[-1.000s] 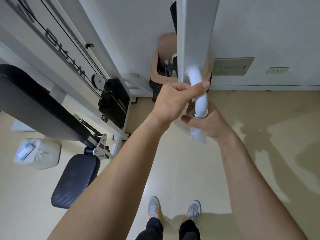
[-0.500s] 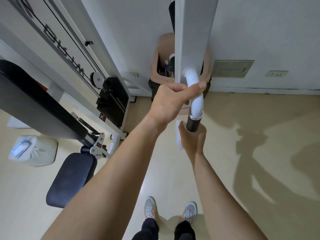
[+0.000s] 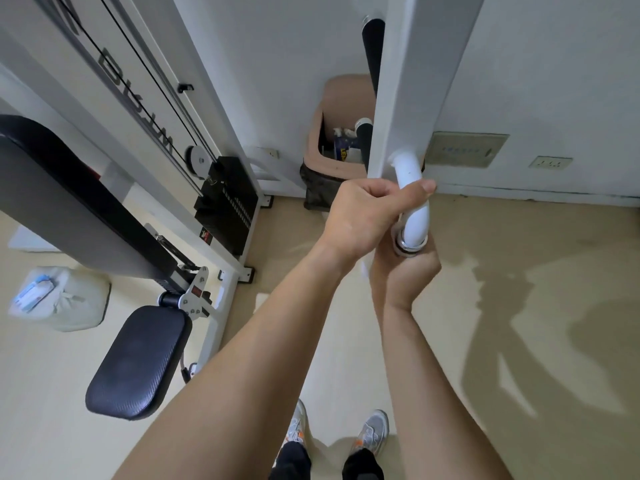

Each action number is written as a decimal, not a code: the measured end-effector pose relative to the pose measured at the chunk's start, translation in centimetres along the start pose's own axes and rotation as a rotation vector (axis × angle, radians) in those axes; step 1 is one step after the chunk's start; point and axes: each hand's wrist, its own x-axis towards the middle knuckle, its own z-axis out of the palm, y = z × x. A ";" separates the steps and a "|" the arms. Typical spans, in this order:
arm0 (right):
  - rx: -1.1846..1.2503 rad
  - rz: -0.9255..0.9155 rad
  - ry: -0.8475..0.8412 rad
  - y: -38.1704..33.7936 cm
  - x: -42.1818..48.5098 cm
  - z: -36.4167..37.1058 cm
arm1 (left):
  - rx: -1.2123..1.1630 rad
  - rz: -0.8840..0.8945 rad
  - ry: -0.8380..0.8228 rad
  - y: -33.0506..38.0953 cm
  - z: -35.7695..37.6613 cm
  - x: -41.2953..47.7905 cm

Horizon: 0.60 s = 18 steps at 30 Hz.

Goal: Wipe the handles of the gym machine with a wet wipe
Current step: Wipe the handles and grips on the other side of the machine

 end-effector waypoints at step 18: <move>-0.025 -0.030 -0.104 -2.1 1.2 -1.5 | -0.041 0.003 -0.012 -0.4 0.7 0.3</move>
